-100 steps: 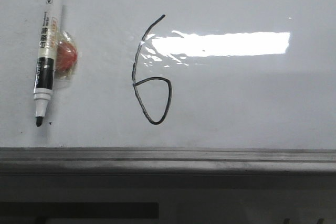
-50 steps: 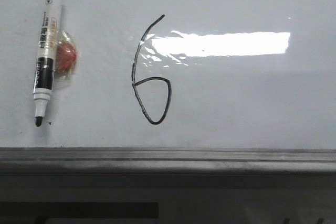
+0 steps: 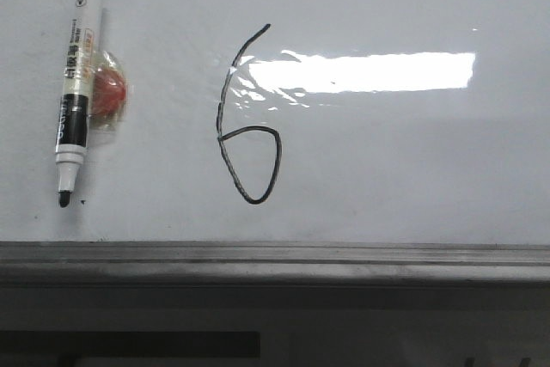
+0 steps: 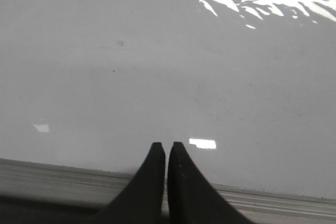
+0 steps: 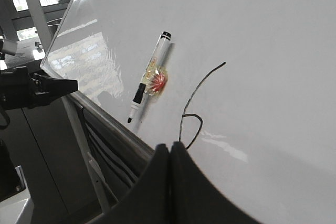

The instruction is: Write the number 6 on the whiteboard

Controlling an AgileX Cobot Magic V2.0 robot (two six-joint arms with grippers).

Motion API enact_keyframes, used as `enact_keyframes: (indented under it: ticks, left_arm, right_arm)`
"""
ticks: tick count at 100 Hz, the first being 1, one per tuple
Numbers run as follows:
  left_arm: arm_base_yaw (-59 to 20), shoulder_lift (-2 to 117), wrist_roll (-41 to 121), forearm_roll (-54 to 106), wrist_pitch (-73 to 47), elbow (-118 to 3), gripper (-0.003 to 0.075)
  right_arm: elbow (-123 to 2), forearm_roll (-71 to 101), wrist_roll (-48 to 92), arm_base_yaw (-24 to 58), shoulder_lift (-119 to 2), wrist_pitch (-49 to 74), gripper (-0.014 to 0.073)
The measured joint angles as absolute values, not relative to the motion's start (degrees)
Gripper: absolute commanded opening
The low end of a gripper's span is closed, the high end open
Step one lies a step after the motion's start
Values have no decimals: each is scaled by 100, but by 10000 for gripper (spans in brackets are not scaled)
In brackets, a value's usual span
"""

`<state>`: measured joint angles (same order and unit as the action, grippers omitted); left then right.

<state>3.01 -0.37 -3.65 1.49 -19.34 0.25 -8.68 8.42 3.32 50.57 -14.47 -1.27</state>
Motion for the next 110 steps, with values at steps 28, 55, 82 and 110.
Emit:
enact_keyframes:
  ticks: [28, 55, 82, 110]
  left_arm:
    - [301, -37, -365, 157, -1939, 25, -19]
    - [301, -37, -365, 161, -1939, 25, -19]
    - [301, -37, -365, 170, -1948, 25, -19]
    - [301, -37, -365, 170, -1948, 25, -19]
  right_arm:
    - [-844, 842, 332, 5045, -1447, -127, -64]
    - [-567, 842, 332, 4164, -1447, -115, -64]
    - [-236, 842, 336, 1973, -1447, -222, -64]
    - [86, -336, -686, 832, -1318, -325, -64]
